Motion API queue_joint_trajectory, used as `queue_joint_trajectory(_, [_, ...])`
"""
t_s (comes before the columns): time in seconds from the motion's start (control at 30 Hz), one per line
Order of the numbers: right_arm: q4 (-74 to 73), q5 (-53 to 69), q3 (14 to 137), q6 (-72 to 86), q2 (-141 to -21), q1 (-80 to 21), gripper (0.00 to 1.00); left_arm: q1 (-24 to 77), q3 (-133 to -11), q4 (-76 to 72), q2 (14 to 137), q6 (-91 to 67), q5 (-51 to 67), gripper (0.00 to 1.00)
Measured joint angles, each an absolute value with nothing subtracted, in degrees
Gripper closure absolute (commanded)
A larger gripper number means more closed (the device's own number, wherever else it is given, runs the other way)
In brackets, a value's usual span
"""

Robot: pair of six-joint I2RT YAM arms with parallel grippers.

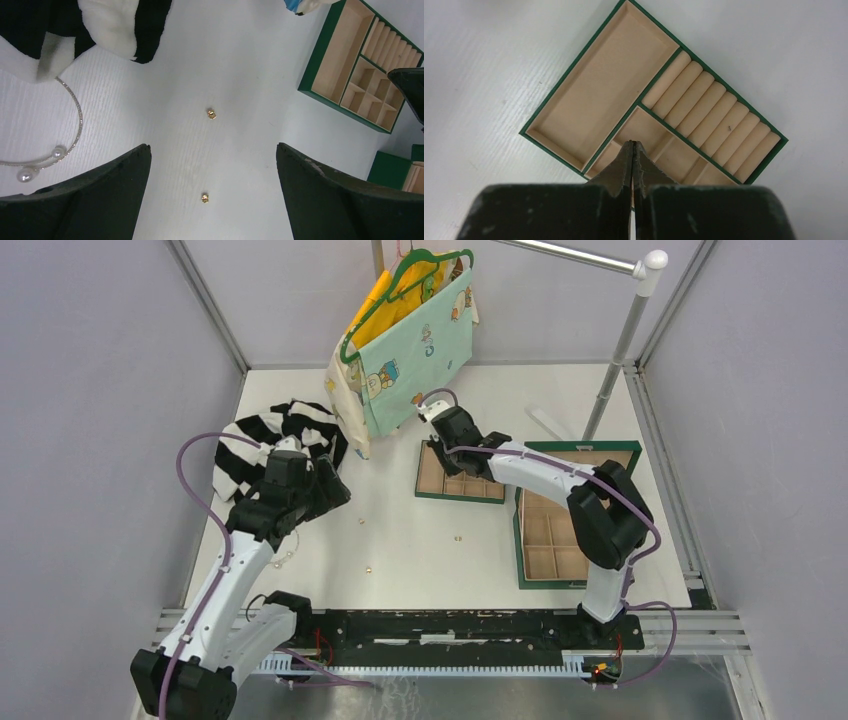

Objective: Organize the mixed jewelry

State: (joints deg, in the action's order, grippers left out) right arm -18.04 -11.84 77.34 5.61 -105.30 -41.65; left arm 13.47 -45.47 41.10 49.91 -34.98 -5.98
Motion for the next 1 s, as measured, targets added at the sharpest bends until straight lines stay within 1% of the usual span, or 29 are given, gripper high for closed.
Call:
queue_joint_trajectory(0.13, [-18.02,-12.80,77.34,5.43,-107.85,-41.65,1.00,13.47,-45.58,42.06,50.57,-35.00,-6.61,0.00])
queue_joint_trajectory(0.53, [-17.26,-13.43,76.99,4.56,-110.52,-41.65,1.00,13.47,-46.04,43.44,50.50,-35.00,-8.49,0.00])
queue_joint_trajectory(0.57, [-17.30,-13.50,76.99,4.54,-110.74,-41.65,0.96,13.47,-46.04,43.44,50.50,-35.00,-8.49,0.00])
queue_joint_trajectory(0.63, [-17.28,-13.76,76.99,4.51,-110.91,-41.65,0.86,13.47,-46.04,43.44,50.52,-35.00,-8.47,0.00])
queue_joint_trajectory(0.7, [-17.23,-14.11,76.99,4.32,-110.96,-41.65,0.79,13.47,-46.04,43.35,50.52,-34.98,-7.94,0.00])
queue_joint_trajectory(0.73, [-17.26,-14.17,76.99,4.40,-110.96,-41.63,0.74,13.47,-46.04,43.20,50.52,-34.98,-7.27,0.00])
queue_joint_trajectory(0.83, [-17.21,-14.35,76.99,4.23,-110.96,-41.63,0.71,13.47,-46.04,43.07,50.41,-34.98,-5.96,0.00])
queue_joint_trajectory(1.0, [-17.26,-14.50,76.97,4.19,-110.85,-41.63,0.72,13.47,-46.04,43.00,50.26,-34.98,-5.61,0.00])
